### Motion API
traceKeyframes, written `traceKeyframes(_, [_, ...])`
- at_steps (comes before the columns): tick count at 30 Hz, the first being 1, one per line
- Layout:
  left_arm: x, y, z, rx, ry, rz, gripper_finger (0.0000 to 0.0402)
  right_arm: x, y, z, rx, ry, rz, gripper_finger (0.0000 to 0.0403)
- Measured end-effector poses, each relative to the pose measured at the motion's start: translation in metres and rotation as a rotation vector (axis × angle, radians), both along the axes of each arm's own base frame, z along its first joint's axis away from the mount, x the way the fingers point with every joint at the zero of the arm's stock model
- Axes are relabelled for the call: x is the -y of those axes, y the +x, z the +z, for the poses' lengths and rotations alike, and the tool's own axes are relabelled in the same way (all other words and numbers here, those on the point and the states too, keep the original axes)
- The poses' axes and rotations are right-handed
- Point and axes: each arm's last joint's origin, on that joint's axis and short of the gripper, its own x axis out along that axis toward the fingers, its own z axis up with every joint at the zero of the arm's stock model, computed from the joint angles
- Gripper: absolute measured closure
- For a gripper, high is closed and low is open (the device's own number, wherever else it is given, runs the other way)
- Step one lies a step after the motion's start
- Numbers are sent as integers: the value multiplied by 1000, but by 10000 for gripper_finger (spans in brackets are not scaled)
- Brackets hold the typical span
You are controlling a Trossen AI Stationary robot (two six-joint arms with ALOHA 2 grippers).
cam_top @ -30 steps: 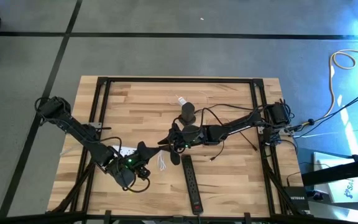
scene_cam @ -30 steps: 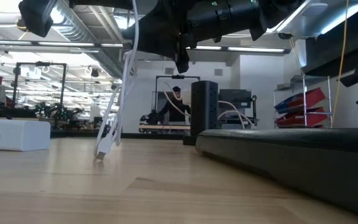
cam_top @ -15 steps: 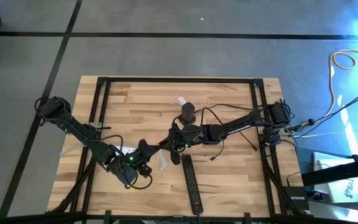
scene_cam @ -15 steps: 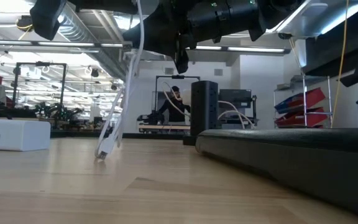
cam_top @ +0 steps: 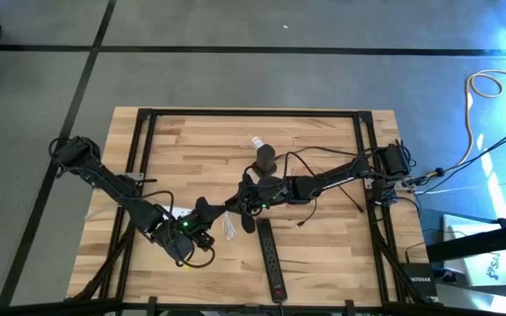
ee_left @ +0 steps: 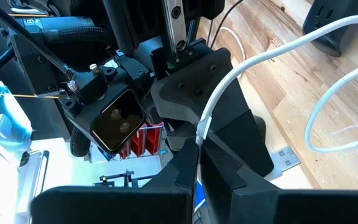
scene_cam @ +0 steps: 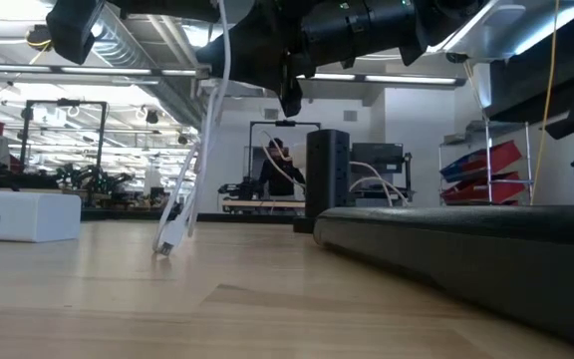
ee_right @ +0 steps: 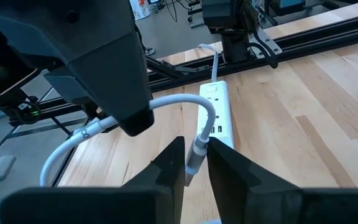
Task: Insert USB
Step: Insert the white USB cable into the white outlet extension
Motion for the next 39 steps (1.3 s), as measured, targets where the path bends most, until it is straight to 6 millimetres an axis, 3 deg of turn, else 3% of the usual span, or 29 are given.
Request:
traceKeyframes(21, [-2,1,1,9,20,28,402,0,0,-1,-13,30,-10,335])
traceKeyframes(33, [-2,1,1,22,-13,23,402,1,0,0,-7,40,-33,389])
traceKeyframes(39, [-2,1,1,17,-10,18,402,1,0,0,-4,39,-42,362])
